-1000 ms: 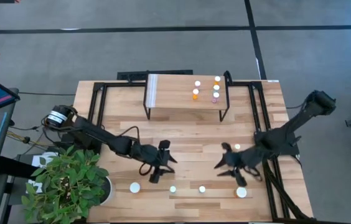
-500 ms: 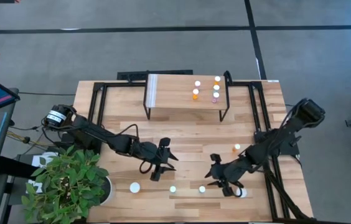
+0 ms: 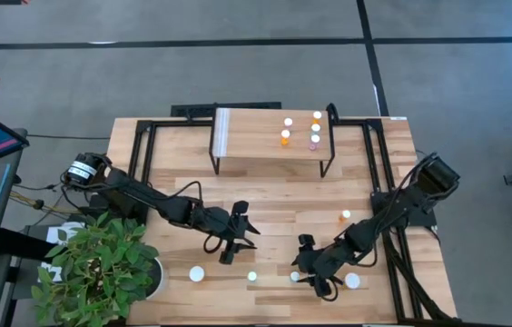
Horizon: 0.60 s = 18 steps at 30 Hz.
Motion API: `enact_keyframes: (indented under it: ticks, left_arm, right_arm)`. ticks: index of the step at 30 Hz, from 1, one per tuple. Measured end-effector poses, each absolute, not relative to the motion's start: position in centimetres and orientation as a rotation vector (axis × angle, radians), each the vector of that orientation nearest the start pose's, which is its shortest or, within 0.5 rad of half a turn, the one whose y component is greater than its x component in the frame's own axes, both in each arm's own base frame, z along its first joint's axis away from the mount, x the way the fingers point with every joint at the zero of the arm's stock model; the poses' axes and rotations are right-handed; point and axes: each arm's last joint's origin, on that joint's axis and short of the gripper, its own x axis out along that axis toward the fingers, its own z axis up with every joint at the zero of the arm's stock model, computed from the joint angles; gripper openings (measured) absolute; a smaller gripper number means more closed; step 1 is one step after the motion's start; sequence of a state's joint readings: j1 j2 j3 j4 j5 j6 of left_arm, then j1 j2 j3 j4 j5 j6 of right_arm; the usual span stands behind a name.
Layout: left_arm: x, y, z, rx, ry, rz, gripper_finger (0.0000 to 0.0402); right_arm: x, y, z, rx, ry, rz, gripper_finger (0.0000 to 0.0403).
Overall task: Pick and place medicine bottles onto shelf by color
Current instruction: Put the right green pill bottle on the shelf
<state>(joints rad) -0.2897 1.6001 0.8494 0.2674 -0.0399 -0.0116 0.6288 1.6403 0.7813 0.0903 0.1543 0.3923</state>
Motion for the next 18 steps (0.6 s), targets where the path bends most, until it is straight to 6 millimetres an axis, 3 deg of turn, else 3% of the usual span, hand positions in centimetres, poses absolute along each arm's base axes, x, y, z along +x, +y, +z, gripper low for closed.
enact_keyframes:
  ticks: [11,18]
  left_arm:
    - [31.97,-9.35,19.85,0.074,0.484,-0.223,0.0194]
    - [31.97,-9.35,19.83,0.075,0.486,-0.221,0.0194]
  right_arm:
    - [25.92,18.29,15.30,0.080,0.792,0.328,0.0275]
    - [25.96,18.31,15.35,0.062,0.782,0.338,0.0246]
